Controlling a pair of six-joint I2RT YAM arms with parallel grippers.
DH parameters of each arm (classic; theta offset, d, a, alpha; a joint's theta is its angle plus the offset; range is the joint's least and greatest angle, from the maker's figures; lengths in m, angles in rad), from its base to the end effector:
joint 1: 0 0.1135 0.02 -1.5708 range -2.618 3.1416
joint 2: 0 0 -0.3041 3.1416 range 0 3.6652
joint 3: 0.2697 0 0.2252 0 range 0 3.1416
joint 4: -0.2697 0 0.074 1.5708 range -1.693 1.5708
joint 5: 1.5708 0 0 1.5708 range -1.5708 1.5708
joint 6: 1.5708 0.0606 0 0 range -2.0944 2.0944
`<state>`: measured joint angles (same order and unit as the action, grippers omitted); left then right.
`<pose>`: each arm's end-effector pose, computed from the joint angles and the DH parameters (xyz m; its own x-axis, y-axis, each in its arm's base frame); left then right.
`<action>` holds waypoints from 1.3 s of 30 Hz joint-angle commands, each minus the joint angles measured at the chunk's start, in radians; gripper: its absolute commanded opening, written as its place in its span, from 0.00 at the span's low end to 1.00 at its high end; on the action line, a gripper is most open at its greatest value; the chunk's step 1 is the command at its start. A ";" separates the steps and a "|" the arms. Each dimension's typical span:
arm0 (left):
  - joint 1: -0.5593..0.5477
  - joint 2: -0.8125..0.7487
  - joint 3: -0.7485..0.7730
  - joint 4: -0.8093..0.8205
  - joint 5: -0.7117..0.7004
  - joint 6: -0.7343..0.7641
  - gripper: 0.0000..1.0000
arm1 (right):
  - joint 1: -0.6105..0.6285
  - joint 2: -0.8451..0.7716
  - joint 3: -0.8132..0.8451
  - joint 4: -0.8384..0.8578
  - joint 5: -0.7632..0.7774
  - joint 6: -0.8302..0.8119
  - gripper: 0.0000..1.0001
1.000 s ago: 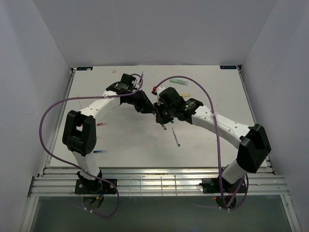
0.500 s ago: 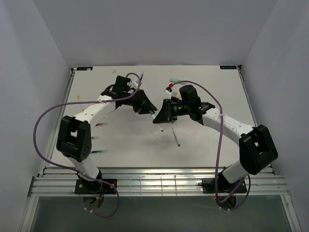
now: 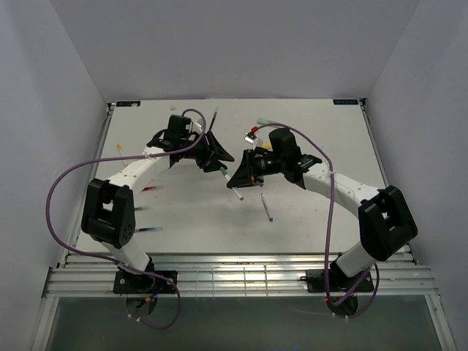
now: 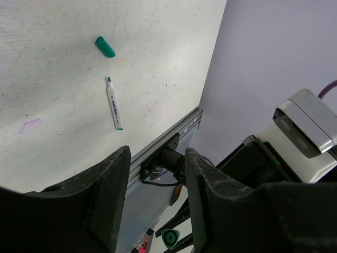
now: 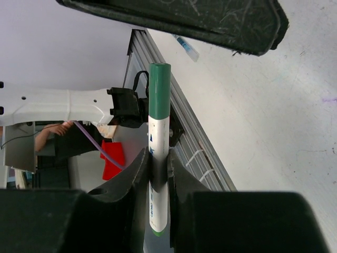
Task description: Open the pen caps
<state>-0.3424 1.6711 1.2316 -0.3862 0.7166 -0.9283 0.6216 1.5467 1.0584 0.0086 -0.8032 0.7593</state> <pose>0.3197 -0.1562 0.2900 -0.9534 -0.3011 -0.0198 -0.1512 0.5336 -0.8321 0.2473 0.2308 0.3151 -0.9078 -0.0622 -0.4148 -0.4114 0.3248 0.8516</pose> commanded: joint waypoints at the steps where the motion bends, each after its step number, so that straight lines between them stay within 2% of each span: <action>1: -0.003 -0.073 -0.018 0.018 -0.009 -0.004 0.56 | -0.008 -0.004 0.025 0.019 0.030 0.025 0.08; 7: -0.003 -0.109 -0.050 0.027 -0.025 -0.020 0.58 | -0.016 0.032 0.071 -0.087 0.096 -0.012 0.08; 13: -0.004 -0.131 -0.070 0.035 -0.025 -0.033 0.57 | -0.020 0.073 0.115 -0.101 0.102 -0.018 0.08; 20: -0.021 -0.123 -0.072 0.047 -0.028 -0.050 0.54 | -0.020 0.102 0.137 -0.090 0.091 -0.014 0.08; 26: -0.036 -0.111 -0.066 0.056 -0.031 -0.064 0.45 | -0.020 0.105 0.127 -0.081 0.087 -0.011 0.08; 28: -0.044 -0.105 -0.066 0.056 -0.032 -0.066 0.39 | -0.019 0.108 0.126 -0.079 0.087 -0.009 0.08; 30: -0.046 -0.105 -0.069 0.055 -0.034 -0.069 0.29 | -0.020 0.104 0.127 -0.087 0.098 -0.015 0.08; 31: -0.046 -0.103 -0.069 0.053 -0.032 -0.076 0.12 | -0.019 0.102 0.124 -0.093 0.099 -0.023 0.08; 33: -0.046 -0.093 -0.064 0.038 -0.031 -0.084 0.00 | -0.020 0.107 0.132 -0.119 0.116 -0.043 0.08; 34: -0.047 -0.085 -0.058 0.024 -0.032 -0.086 0.00 | -0.020 0.108 0.143 -0.145 0.131 -0.063 0.08; 37: -0.050 -0.048 -0.005 -0.064 -0.052 -0.066 0.00 | -0.017 0.139 0.244 -0.359 0.272 -0.213 0.08; 38: -0.050 -0.036 0.014 -0.127 -0.084 -0.051 0.00 | 0.001 0.151 0.344 -0.531 0.432 -0.341 0.08; 39: -0.050 -0.007 0.060 -0.156 -0.098 -0.043 0.00 | 0.018 0.177 0.395 -0.611 0.534 -0.403 0.08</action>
<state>-0.3828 1.6394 1.2045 -0.4217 0.6296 -1.0031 0.6163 1.6836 1.2850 -0.3229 -0.5835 0.5983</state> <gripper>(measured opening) 0.077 0.199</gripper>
